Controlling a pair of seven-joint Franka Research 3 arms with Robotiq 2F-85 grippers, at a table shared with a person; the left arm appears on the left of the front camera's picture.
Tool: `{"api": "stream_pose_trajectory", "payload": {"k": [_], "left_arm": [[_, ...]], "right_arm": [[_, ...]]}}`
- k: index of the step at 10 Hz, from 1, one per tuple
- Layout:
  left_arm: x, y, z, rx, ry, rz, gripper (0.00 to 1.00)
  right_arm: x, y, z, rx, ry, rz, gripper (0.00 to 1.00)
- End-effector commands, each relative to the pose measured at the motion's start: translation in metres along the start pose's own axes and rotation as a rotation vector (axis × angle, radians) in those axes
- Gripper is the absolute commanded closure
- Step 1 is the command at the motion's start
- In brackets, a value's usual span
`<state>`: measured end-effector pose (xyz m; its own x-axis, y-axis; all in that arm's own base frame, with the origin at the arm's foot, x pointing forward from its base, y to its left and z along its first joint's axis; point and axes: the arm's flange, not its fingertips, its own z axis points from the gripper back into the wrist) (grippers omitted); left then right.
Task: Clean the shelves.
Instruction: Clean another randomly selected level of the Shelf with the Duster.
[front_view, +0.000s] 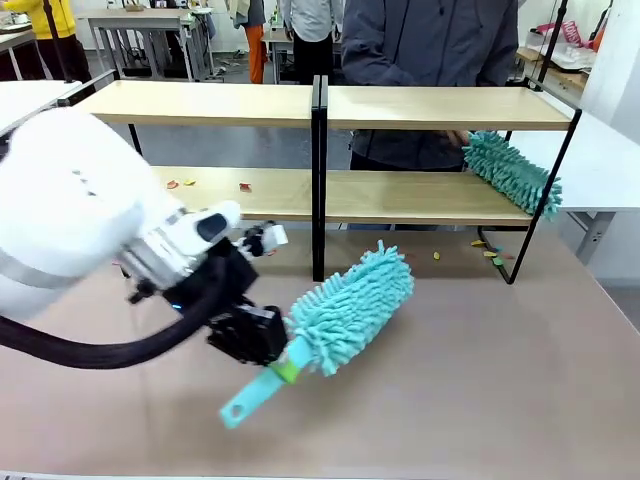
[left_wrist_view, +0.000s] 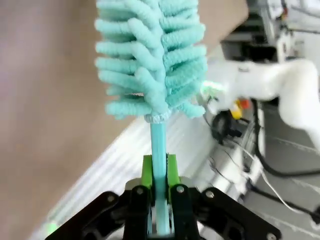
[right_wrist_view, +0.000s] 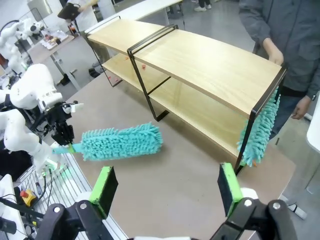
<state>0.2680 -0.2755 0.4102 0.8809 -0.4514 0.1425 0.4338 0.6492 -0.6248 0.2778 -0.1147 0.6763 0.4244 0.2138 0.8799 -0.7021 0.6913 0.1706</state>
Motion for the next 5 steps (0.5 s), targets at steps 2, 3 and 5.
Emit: {"api": "stream_pose_trajectory", "payload": {"k": [2,3,5], "left_arm": [[0.048,-0.009,-0.044,0.129,-0.047,0.032,0.87],[0.059,-0.008,-0.051,0.151,-0.075,0.082,0.87],[0.077,-0.004,-0.061,0.210,-0.111,0.139,0.87]], "right_arm": [[0.001,0.001,0.001,0.003,0.001,0.001,0.00],[0.001,0.001,0.001,0.003,0.001,0.001,0.00],[0.001,0.001,0.001,0.003,0.001,0.001,0.00]]}}
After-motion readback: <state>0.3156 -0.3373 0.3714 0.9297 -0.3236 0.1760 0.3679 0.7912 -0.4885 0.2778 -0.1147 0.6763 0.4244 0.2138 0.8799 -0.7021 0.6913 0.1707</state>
